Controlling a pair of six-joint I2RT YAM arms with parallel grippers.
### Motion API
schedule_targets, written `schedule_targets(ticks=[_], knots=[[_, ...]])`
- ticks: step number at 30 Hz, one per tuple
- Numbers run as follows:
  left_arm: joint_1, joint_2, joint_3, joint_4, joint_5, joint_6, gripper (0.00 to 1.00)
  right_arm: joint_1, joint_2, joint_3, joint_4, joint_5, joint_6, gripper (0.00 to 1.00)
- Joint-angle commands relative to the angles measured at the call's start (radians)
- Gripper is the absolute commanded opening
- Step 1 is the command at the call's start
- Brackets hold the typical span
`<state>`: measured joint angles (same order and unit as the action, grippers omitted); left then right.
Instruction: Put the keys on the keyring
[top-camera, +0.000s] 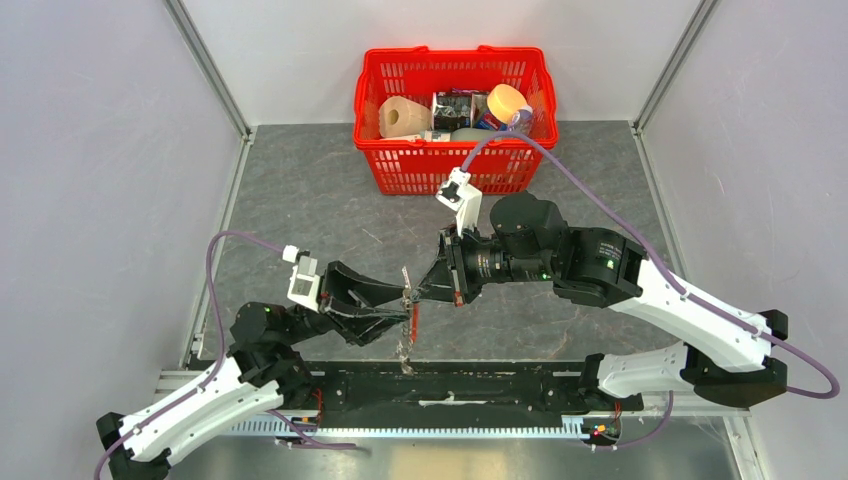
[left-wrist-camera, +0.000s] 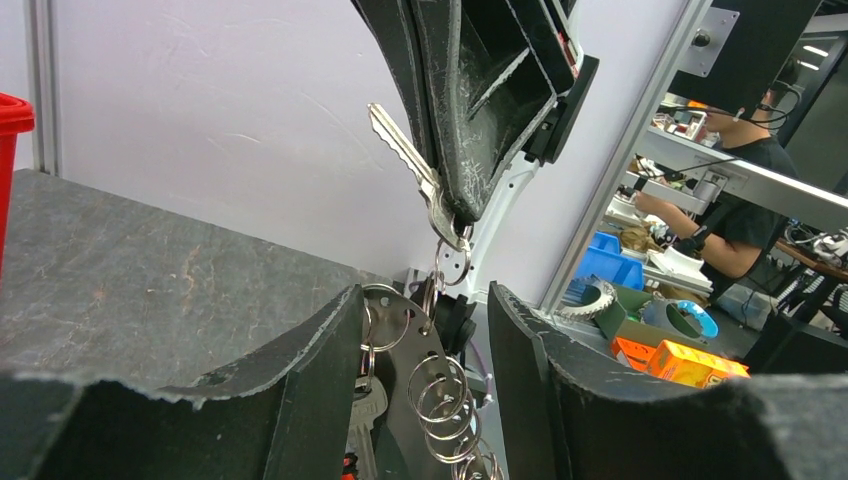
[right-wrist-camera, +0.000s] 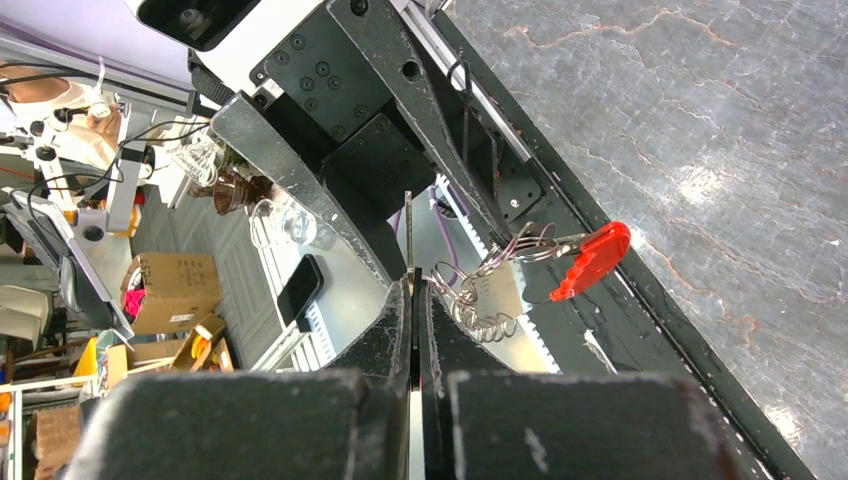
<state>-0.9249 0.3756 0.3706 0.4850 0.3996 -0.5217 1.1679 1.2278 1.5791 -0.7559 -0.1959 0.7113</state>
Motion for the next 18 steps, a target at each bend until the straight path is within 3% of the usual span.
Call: schedule_targets(ticks=[1, 9, 12, 18], knots=[[0.0, 0.01, 0.036, 0.024, 0.018, 0.042, 0.55, 0.006, -0.006, 0.042, 0.078, -0.023, 0.01, 0.0], [0.0, 0.006, 0.036, 0.021, 0.03, 0.04, 0.47, 0.005, -0.008, 0.044, 0.085, -0.027, 0.011, 0.0], [0.0, 0.014, 0.04, 0.019, 0.037, 0.041, 0.37, 0.006, -0.008, 0.042, 0.086, -0.027, 0.012, 0.0], [0.0, 0.037, 0.061, 0.016, 0.065, 0.04, 0.06, 0.005, -0.01, 0.038, 0.091, -0.031, 0.015, 0.0]])
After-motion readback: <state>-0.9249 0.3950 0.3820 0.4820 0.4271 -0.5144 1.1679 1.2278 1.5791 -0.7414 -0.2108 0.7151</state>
